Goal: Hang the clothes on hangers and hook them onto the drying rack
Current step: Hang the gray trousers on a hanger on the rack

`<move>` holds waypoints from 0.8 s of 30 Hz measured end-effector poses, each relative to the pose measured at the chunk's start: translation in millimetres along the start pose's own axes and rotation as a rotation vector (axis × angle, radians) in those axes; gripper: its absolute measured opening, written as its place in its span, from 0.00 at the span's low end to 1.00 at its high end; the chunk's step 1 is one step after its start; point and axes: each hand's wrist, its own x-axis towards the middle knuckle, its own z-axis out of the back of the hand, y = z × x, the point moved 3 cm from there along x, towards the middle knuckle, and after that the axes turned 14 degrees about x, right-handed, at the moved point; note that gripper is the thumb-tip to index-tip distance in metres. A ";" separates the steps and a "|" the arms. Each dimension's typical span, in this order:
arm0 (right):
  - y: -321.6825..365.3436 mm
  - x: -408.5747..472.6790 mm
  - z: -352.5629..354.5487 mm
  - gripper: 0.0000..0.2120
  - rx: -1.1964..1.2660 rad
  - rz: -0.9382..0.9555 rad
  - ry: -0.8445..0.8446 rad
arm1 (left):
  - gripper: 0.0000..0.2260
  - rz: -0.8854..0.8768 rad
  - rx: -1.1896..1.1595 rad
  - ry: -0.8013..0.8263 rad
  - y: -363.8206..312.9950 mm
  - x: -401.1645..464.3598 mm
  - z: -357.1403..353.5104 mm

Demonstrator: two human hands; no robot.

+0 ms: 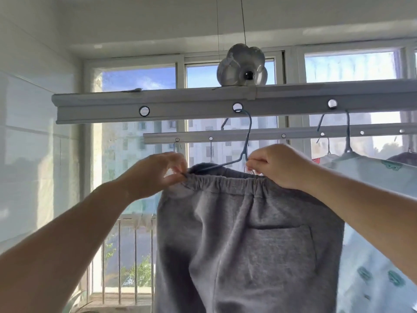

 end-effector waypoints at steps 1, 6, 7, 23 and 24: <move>-2.2 -0.6 0.4 0.16 0.012 -0.006 -0.008 | 0.04 0.018 -0.034 0.022 -2.1 0.9 -2.8; 0.3 -6.2 9.0 0.13 -0.020 0.008 -0.005 | 0.18 0.153 -0.115 0.105 -6.3 7.0 -16.6; 1.8 -7.7 10.5 0.13 -0.026 0.018 -0.007 | 0.20 0.174 -0.127 0.116 -7.5 7.3 -20.0; -11.7 -20.3 29.2 0.15 -0.157 0.088 -0.068 | 0.06 0.175 -0.172 -0.053 -16.6 3.9 -10.3; -11.1 -21.3 29.5 0.15 -0.162 0.088 -0.071 | 0.06 0.185 -0.188 -0.056 -18.3 3.1 -10.4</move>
